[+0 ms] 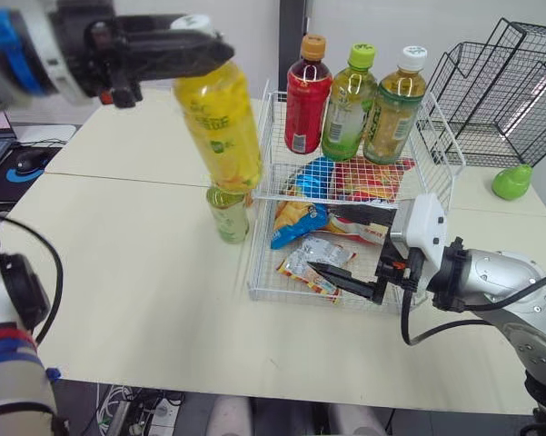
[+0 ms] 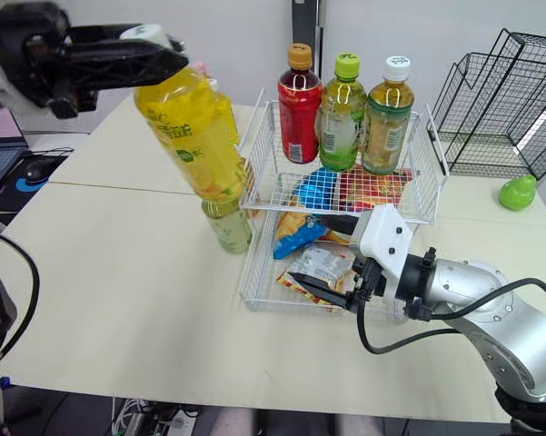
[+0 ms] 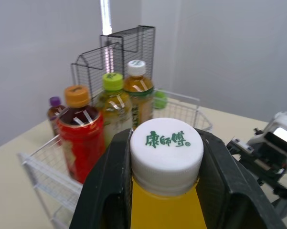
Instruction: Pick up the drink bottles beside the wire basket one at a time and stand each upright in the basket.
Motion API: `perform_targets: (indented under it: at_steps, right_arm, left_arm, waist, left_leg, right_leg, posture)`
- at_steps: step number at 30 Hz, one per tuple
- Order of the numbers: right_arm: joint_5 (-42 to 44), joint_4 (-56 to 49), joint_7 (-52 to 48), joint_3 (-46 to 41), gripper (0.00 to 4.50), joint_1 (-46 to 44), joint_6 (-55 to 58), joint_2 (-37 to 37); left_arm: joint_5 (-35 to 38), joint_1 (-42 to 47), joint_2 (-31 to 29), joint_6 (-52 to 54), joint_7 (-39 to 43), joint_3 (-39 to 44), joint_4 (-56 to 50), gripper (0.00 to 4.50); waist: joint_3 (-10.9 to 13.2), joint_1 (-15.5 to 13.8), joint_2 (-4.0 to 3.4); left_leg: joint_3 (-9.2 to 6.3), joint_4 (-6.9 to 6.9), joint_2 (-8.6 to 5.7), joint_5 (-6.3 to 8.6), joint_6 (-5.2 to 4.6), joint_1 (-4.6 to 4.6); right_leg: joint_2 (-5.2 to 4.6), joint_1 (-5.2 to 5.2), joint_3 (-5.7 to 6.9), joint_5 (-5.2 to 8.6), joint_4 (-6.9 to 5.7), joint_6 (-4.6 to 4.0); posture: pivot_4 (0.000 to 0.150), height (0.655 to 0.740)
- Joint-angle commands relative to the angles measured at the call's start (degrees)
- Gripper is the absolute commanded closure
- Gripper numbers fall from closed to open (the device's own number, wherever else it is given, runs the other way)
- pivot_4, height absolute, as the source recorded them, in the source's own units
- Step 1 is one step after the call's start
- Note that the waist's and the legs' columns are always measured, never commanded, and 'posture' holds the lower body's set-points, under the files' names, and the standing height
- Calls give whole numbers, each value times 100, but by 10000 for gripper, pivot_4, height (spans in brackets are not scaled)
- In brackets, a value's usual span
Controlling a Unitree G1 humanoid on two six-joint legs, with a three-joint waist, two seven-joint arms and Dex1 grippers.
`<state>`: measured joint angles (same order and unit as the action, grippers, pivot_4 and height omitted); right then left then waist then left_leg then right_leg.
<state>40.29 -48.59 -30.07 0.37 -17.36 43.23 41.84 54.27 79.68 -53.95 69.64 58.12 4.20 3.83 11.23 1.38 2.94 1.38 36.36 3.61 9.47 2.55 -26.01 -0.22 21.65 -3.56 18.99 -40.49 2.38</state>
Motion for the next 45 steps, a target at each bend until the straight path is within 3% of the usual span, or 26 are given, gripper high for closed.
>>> perform_targets:
  at_steps: [1,3,10,19,34,43,45]
  right_arm:
    - [1455,47,-583,-2341,0,83,400,906]
    - [2399,307,-944,-3661,0,174,684,1531]
    - [3503,371,-724,-5233,0,962,1091,2154]
    - [4089,70,-93,-5723,0,1542,926,2204]
    - [3940,11,121,-5624,0,1813,552,2277]
    - [3743,0,92,-5473,0,1888,389,2246]
    - [3711,9,77,-5445,0,1886,365,2255]
  left_arm:
    - [-216,786,403,-384,675,-287,573,31495]
    - [-483,1030,738,-675,946,-527,880,31495]
    - [-1597,1403,2159,-2188,1290,-1079,1932,31495]
    - [-2810,1337,3332,-3585,1546,-1486,3114,31495]
    - [-3513,1493,3869,-4072,2026,-1458,3961,31495]
    - [-3569,1657,3746,-4176,2261,-1204,4148,3016]
    - [-3560,1645,3627,-4141,2388,-1156,4061,529]
  waist:
    - [21,-19,-33]
    - [44,-75,-77]
    - [31,-87,-68]
    - [31,42,-68]
    - [31,41,-68]
    - [31,50,-68]
    - [31,51,-68]
  left_leg:
    - [5,-1,0,0,0,-2]
    - [10,6,-9,-1,-4,-27]
    - [6,-29,0,-1,-9,7]
    - [20,-30,-9,-1,-9,-5]
    - [14,-28,-12,-1,-9,-5]
    - [12,-28,-11,-1,-9,-5]
    - [12,-28,-11,-1,-9,-5]
  right_leg:
    - [0,5,-4,0,0,0]
    - [-30,11,-5,-10,3,5]
    - [3,-20,-5,-16,45,-7]
    - [-3,-8,-21,-15,52,0]
    - [-3,-16,-18,-6,52,16]
    - [-2,-16,-16,-8,52,14]
    - [-1,-15,-16,-8,52,14]
  posture:
    - [1500,7207]
    - [1500,7207]
    - [1500,7207]
    - [1500,7207]
    - [1500,7207]
    - [1500,7207]
    - [1500,7207]
